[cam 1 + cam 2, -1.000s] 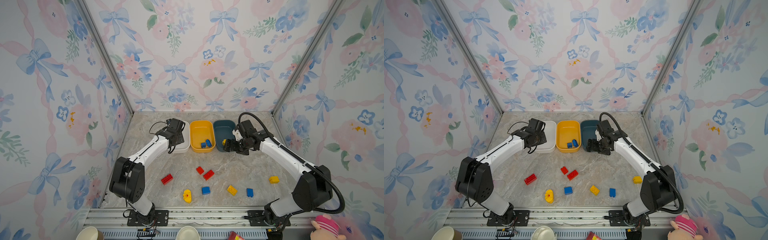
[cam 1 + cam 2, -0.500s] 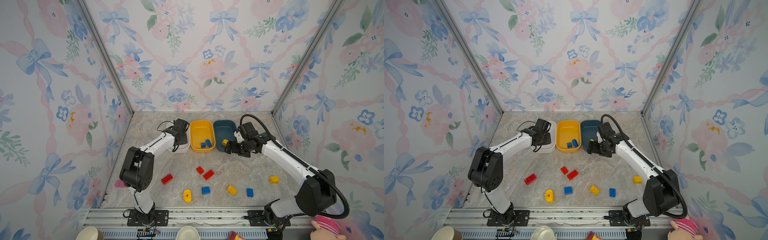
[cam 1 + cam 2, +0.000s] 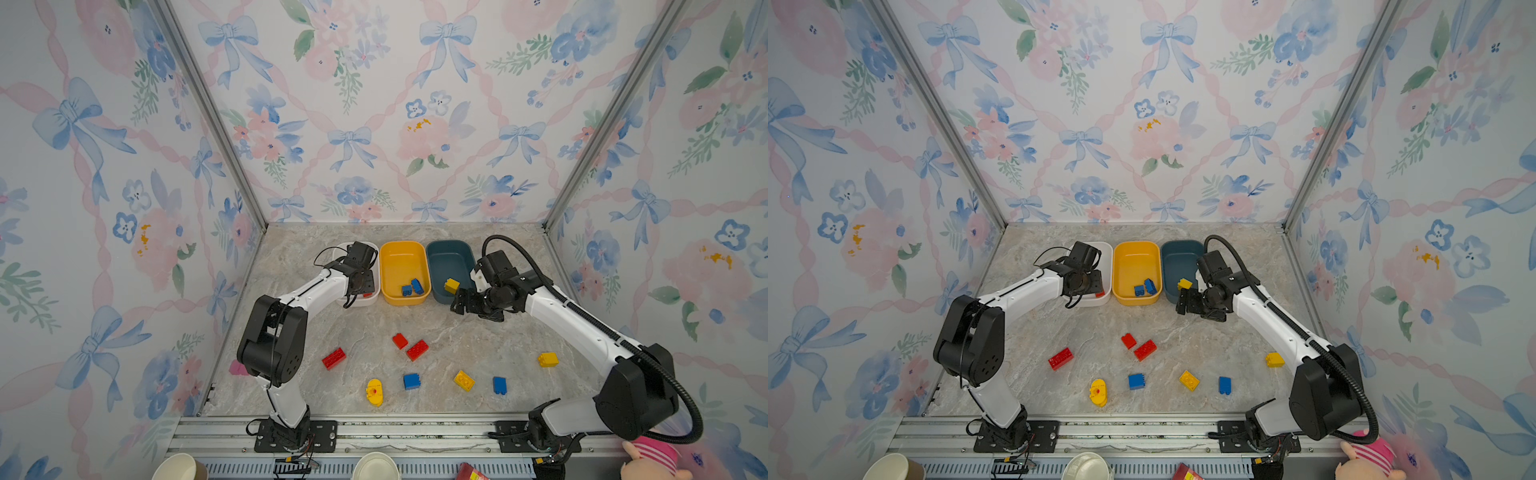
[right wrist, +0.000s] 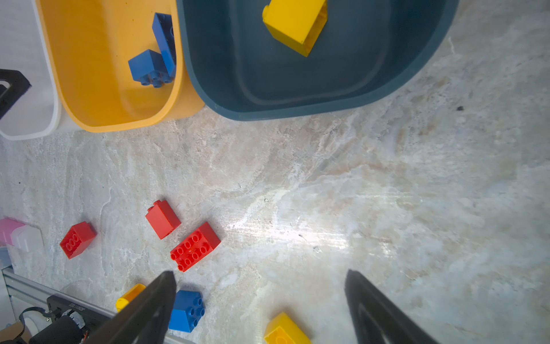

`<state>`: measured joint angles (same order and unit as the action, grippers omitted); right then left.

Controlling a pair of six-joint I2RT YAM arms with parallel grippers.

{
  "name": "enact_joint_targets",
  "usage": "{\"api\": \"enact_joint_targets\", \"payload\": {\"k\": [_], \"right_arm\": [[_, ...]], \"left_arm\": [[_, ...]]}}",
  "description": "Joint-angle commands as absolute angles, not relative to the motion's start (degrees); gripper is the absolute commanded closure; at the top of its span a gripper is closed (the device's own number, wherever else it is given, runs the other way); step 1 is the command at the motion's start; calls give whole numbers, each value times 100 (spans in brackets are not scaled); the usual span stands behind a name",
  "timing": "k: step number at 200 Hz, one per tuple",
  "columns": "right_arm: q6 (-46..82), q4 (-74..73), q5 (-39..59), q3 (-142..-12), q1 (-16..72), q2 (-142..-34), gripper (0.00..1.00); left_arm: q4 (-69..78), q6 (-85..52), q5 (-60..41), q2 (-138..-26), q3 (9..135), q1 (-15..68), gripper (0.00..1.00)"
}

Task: Sort the legos into containers by color
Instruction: 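Carry the red brick with the left gripper into the white bin and release, then move the right gripper down over the blue brick near the table front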

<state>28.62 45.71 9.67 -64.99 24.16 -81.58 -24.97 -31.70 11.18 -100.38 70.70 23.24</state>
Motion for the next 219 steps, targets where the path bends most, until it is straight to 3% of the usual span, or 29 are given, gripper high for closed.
{"api": "enact_joint_targets", "payload": {"k": [1,138,186,219], "right_arm": [[2974,4818,864,-6257,2401,-7908,8],[3438,5808,360,-4347,2303,-6623,4],[3828,5775,263,-3749,2462,-6214,8],[4100,5748,-86,-3678,2877,-6220,16]], "left_arm": [[-2313,-3223,998,-9671,6913,2346,39],[-1288,-3700,543,-8064,5374,2442,12],[-1152,-3763,412,-7826,5173,2449,11],[-1130,-3775,367,-7754,5099,2461,10]]}}
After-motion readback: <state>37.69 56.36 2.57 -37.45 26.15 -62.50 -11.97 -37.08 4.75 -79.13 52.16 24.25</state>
